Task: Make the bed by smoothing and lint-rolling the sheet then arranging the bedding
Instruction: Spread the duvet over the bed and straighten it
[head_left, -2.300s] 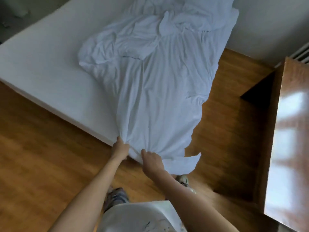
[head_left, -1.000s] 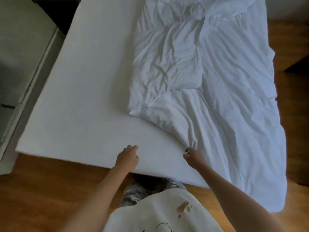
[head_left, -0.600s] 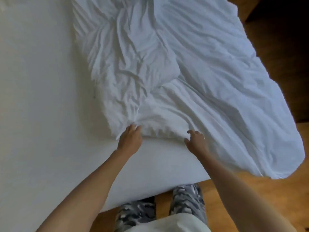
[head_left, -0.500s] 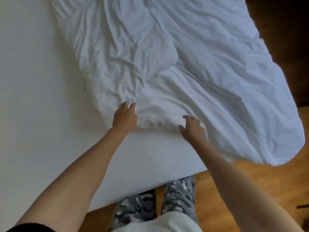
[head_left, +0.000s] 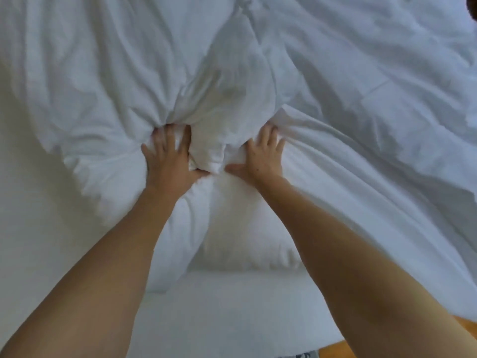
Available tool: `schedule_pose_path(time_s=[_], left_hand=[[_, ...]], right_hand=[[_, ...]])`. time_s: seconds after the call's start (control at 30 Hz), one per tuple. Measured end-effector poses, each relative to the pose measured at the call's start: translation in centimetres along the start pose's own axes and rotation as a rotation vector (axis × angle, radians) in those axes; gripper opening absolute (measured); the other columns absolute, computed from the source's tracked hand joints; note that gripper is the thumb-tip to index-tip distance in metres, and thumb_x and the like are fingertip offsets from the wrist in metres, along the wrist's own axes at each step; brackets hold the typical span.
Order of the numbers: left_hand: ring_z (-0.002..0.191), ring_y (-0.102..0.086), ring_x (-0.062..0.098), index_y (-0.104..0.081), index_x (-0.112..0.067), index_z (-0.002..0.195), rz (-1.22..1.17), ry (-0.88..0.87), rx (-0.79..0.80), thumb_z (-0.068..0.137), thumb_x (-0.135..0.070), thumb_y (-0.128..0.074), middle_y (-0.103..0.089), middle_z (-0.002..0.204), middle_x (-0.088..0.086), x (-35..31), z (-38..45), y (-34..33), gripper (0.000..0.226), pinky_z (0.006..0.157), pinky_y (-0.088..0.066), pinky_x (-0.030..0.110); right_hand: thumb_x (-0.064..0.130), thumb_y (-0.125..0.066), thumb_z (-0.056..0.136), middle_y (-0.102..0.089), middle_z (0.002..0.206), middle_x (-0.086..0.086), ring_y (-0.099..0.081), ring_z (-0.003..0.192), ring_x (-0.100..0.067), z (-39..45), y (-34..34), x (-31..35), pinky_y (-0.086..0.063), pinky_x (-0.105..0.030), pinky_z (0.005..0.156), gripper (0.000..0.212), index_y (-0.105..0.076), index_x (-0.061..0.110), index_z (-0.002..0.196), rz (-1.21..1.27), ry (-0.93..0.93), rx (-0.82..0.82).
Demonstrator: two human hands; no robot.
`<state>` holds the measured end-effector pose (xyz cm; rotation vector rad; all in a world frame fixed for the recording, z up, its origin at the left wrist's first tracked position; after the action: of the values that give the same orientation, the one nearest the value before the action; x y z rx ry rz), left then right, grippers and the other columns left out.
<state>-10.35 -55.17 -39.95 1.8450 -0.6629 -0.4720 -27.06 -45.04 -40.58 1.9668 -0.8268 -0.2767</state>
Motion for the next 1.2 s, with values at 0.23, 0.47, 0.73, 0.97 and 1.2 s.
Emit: schedule_pose_path(time_s=[0.23,0.47,0.73,0.97,1.2], left_hand=[[0.119,-0.04,0.036,-0.049,-0.013,0.135,0.003,-0.082,-0.534,0.082,-0.058,-0.056,-0.054,0.128,0.021,1.6,2.6,-5.2,0.069,0.102,-0.033,0.053],[0.081,-0.047,0.03,-0.062,-0.01,0.092,-0.116,-0.114,-0.585,0.081,-0.038,-0.05,-0.057,0.084,0.012,1.7,3.1,-3.4,0.033,0.072,-0.032,0.041],[0.074,-0.061,0.039,-0.064,-0.003,0.089,-0.327,-0.069,-0.47,0.083,-0.049,-0.055,-0.063,0.079,0.02,3.6,-0.4,1.5,0.048,0.07,-0.046,0.043],[0.076,-0.066,0.041,-0.067,-0.002,0.085,-0.427,0.399,-0.473,0.087,-0.055,-0.057,-0.069,0.082,0.025,17.9,-13.8,3.9,0.054,0.064,-0.044,0.036],[0.069,-0.061,0.041,-0.065,0.002,0.082,-0.259,0.452,-0.228,0.075,-0.046,-0.078,-0.063,0.078,0.024,23.6,-30.0,-3.0,0.05,0.063,-0.046,0.044]], right_hand=[[0.072,-0.052,0.077,-0.023,0.153,-0.017,-0.019,0.141,-0.034,4.1,-3.5,0.0,-0.003,-0.038,0.116,0.104,-0.015,0.009,0.151,0.108,-0.035,-0.311],[0.056,-0.057,0.083,-0.047,0.134,-0.017,-0.039,0.124,-0.036,3.7,-2.6,0.5,-0.021,-0.038,0.104,0.072,-0.043,0.009,0.136,0.052,-0.01,-0.429],[0.047,-0.055,0.091,-0.062,0.115,-0.014,-0.056,0.107,-0.035,0.8,0.1,2.6,-0.042,-0.041,0.085,0.046,-0.056,0.011,0.121,0.021,0.034,-0.342],[0.059,-0.042,0.094,-0.068,0.101,-0.013,-0.063,0.092,-0.035,-12.4,-3.7,5.7,-0.04,-0.037,0.069,0.05,-0.057,0.013,0.108,-0.019,0.134,-0.186],[0.06,-0.045,0.092,-0.068,0.095,-0.008,-0.065,0.089,-0.032,-29.8,-11.6,9.5,-0.041,-0.035,0.067,0.043,-0.056,0.019,0.096,-0.1,0.406,0.165]])
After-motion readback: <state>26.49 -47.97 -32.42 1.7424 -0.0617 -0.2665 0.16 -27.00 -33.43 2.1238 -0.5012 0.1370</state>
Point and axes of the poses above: each hand's wrist, its own z-axis towards the middle knuckle, its own y-axis out of the back of the hand, x = y × z, the point moved 5 cm from there along z, towards the middle knuckle
